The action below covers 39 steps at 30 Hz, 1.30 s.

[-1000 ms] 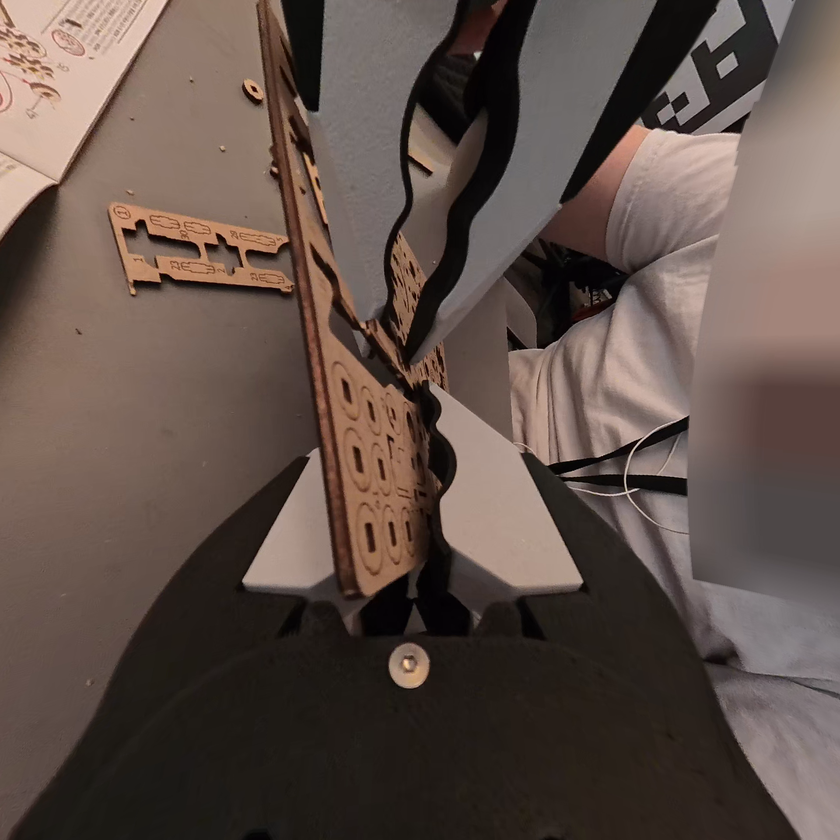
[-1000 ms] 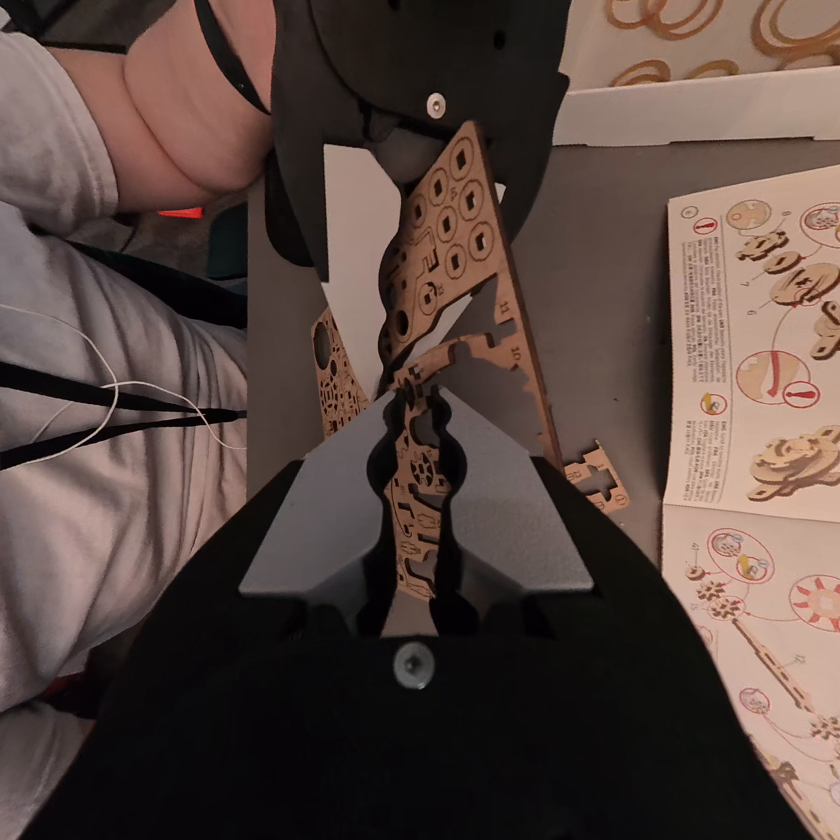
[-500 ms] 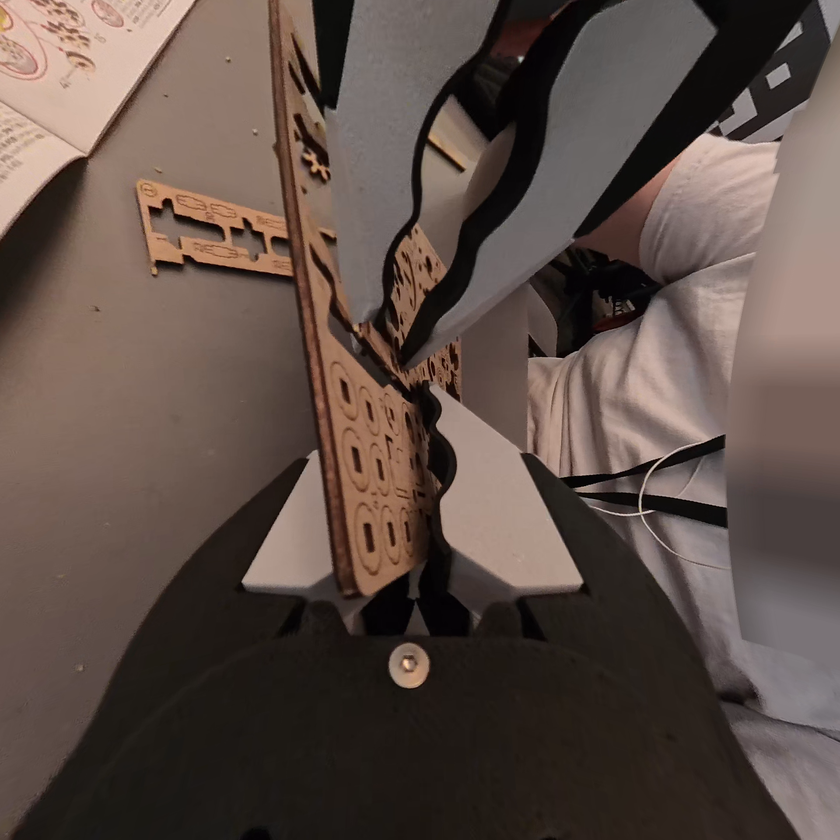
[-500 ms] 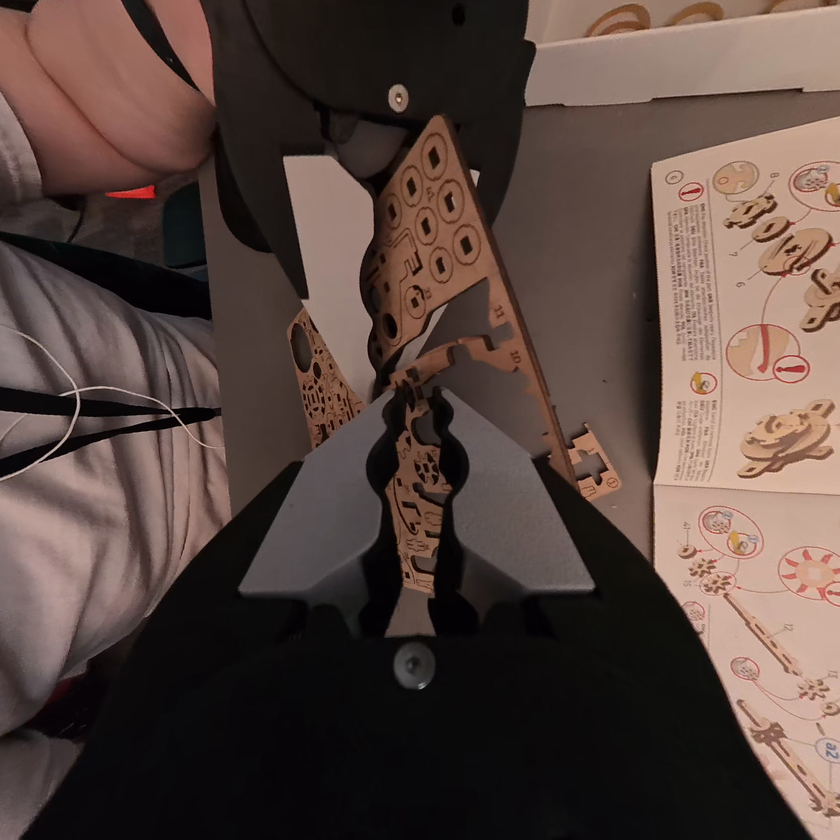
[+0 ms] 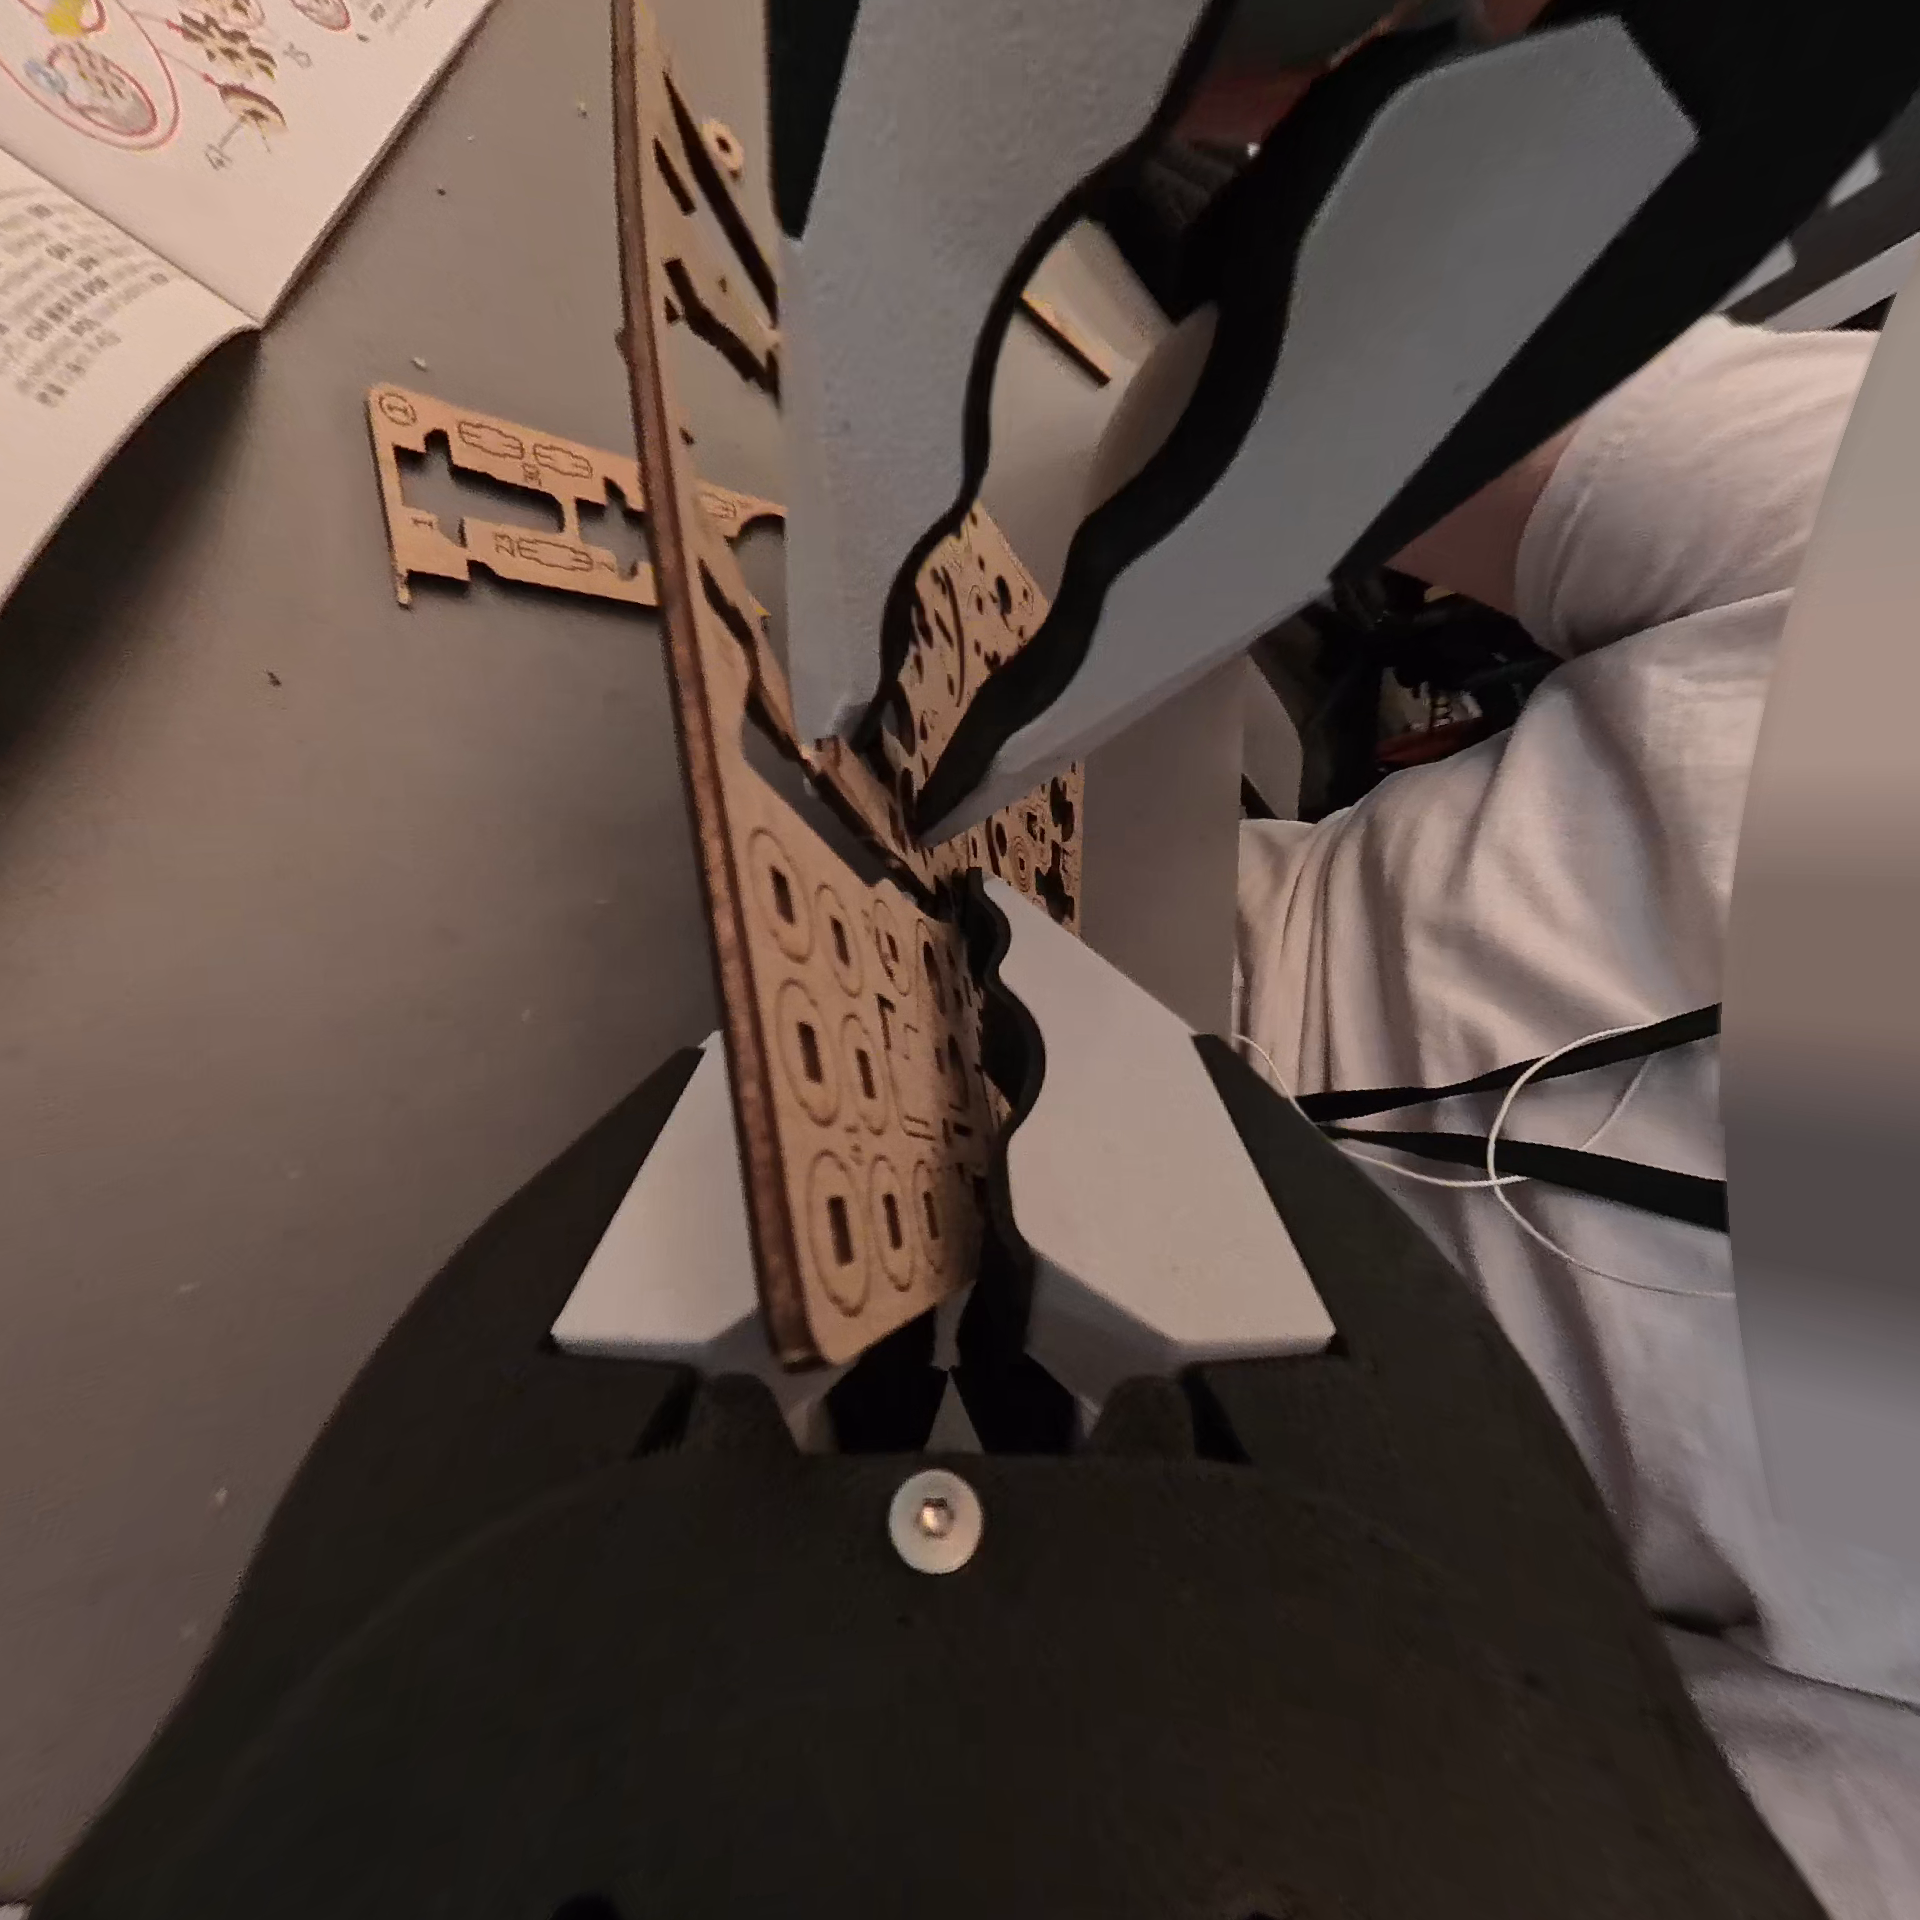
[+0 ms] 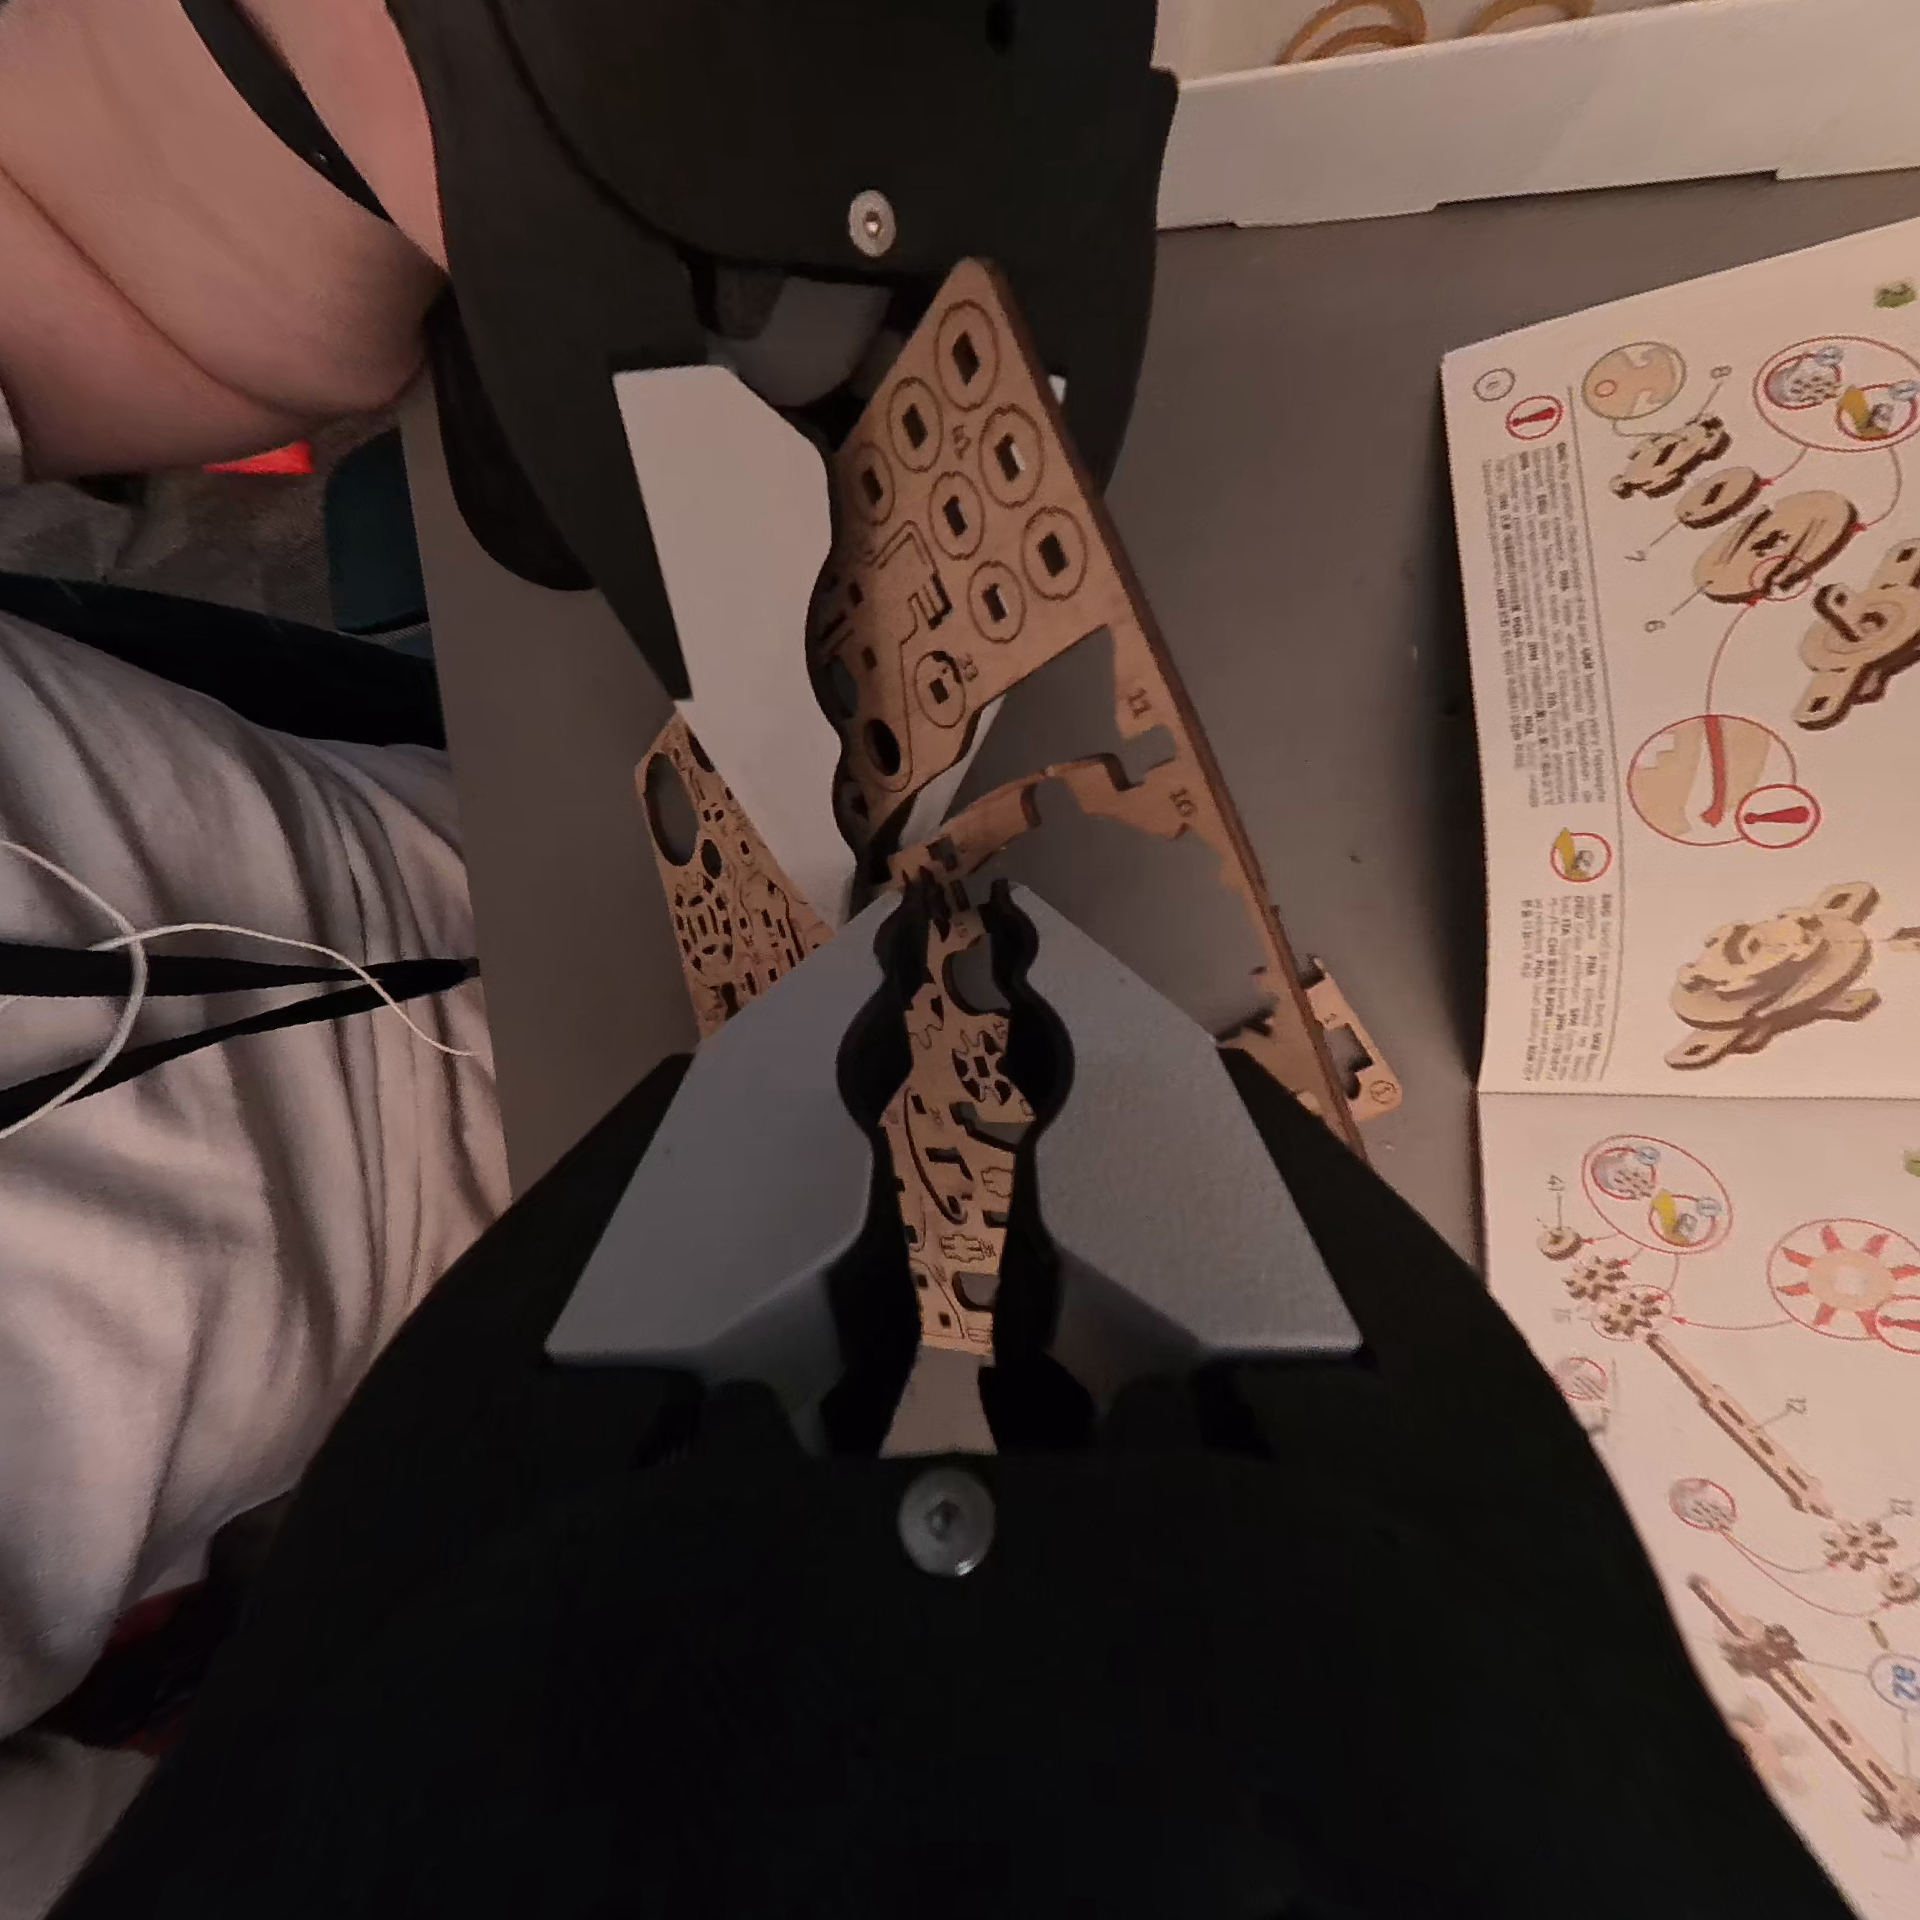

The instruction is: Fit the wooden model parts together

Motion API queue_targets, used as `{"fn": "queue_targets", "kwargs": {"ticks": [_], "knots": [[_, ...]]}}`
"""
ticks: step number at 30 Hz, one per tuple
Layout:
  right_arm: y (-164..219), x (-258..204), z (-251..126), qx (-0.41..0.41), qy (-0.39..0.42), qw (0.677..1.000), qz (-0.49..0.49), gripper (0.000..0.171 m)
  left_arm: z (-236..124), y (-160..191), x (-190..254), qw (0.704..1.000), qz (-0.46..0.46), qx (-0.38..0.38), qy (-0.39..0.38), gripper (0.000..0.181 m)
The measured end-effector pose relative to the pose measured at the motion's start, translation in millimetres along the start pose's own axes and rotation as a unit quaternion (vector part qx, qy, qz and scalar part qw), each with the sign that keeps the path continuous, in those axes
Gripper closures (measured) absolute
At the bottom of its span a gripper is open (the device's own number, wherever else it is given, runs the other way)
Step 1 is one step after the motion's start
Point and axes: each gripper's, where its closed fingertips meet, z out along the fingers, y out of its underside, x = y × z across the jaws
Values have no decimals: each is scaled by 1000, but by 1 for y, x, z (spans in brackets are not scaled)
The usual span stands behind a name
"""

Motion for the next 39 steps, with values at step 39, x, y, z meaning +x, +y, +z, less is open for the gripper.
{"fn": "queue_targets", "kwargs": {"ticks": [39], "knots": [[-2,-5,-4,3,5,1000,-12,163,0,-2,5,1000,16,2,-6,181]]}}
